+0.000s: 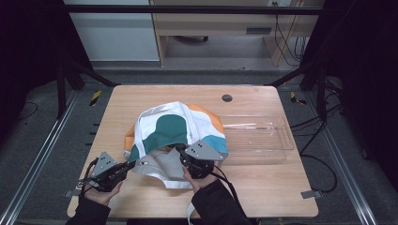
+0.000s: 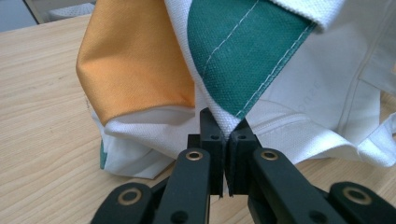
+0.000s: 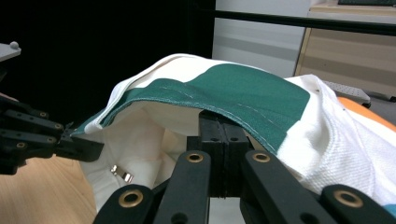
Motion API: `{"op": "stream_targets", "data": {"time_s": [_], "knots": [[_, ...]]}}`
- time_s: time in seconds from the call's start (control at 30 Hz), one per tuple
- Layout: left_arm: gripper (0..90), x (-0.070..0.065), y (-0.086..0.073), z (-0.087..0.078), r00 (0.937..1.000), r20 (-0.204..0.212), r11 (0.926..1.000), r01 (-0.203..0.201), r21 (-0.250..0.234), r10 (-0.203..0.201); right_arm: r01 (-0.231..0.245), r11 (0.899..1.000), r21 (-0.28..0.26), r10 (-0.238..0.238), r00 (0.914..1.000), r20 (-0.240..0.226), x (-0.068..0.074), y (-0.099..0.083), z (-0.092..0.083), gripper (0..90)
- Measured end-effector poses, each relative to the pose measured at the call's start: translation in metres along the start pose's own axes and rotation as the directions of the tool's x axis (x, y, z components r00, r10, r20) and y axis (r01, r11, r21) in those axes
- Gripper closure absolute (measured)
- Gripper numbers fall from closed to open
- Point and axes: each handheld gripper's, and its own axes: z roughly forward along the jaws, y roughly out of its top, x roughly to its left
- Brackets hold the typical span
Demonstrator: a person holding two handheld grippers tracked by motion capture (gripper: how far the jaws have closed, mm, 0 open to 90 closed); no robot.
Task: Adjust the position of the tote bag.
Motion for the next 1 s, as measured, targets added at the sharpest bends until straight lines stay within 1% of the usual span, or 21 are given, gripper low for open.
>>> {"op": "stream_targets", "data": {"time_s": [0.1, 0.2, 0.27, 0.33, 0.43, 0.5, 0.63, 0.67, 0.73, 0.77, 0.83, 0.93, 1.0], "knots": [[87.4, -0.001, 0.000, 0.000, 1.0000, -0.001, 1.0000, 0.000, -0.002, 0.000, -0.003, 1.000, 0.003, 0.003, 1.0000, 0.003, -0.001, 0.001, 0.001, 90.0], [87.3, -0.001, 0.001, -0.001, 1.0000, -0.003, 1.0000, 0.006, -0.006, -0.006, -0.004, 1.000, 0.012, 0.004, 1.0000, 0.003, -0.002, -0.002, 0.002, 90.0], [86.8, -0.001, 0.002, -0.002, 1.0000, -0.008, 0.9999, 0.001, -0.014, -0.002, -0.011, 1.000, 0.021, 0.011, 0.9999, 0.004, -0.003, -0.005, 0.002, 90.0], [85.7, -0.002, 0.002, -0.003, 0.9999, -0.012, 0.9998, -0.001, -0.017, 0.001, -0.015, 0.999, 0.029, 0.015, 0.9999, 0.007, -0.005, -0.007, 0.003, 90.0], [82.4, -0.002, 0.004, -0.006, 0.9999, -0.013, 0.9995, 0.005, -0.032, -0.005, -0.021, 0.999, 0.036, 0.021, 0.9998, 0.007, -0.006, -0.009, 0.003, 90.0], [78.1, -0.002, 0.005, -0.009, 0.9998, -0.016, 0.9989, 0.007, -0.046, -0.008, -0.018, 0.999, 0.039, 0.018, 0.9998, 0.007, -0.007, -0.010, 0.003, 90.0], [65.0, -0.003, 0.007, -0.014, 0.9994, -0.016, 0.9966, 0.029, -0.077, -0.030, -0.018, 0.999, 0.047, 0.018, 0.9998, 0.007, -0.008, -0.011, 0.004, 90.0], [62.1, -0.004, 0.008, -0.016, 0.9995, -0.022, 0.9967, 0.020, -0.079, -0.022, -0.019, 0.999, 0.047, 0.018, 0.9998, 0.007, -0.008, -0.011, 0.004, 90.0], [56.2, -0.006, 0.010, -0.017, 0.9995, -0.021, 0.9958, 0.021, -0.089, -0.023, -0.020, 0.998, 0.051, 0.020, 0.9998, 0.004, -0.008, -0.012, 0.004, 90.0], [53.8, -0.007, 0.011, -0.019, 0.9996, -0.023, 0.9958, 0.015, -0.091, -0.017, -0.020, 0.998, 0.051, 0.020, 0.9998, 0.003, -0.008, -0.012, 0.004, 90.0], [48.8, -0.009, 0.014, -0.020, 0.9994, -0.025, 0.9950, 0.020, -0.098, -0.022, -0.023, 0.998, 0.053, 0.023, 0.9997, 0.005, -0.008, -0.012, 0.004, 90.0], [43.5, -0.012, 0.018, -0.022, 0.9991, -0.034, 0.9938, 0.021, -0.109, -0.025, -0.021, 0.998, 0.053, 0.021, 0.9998, 0.007, -0.008, -0.012, 0.004, 90.0], [41.3, -0.014, 0.021, -0.023, 0.9991, -0.036, 0.9931, 0.018, -0.116, -0.023, -0.028, 0.998, 0.052, 0.027, 0.9996, 0.006, -0.009, -0.012, 0.003, 90.0]]}}
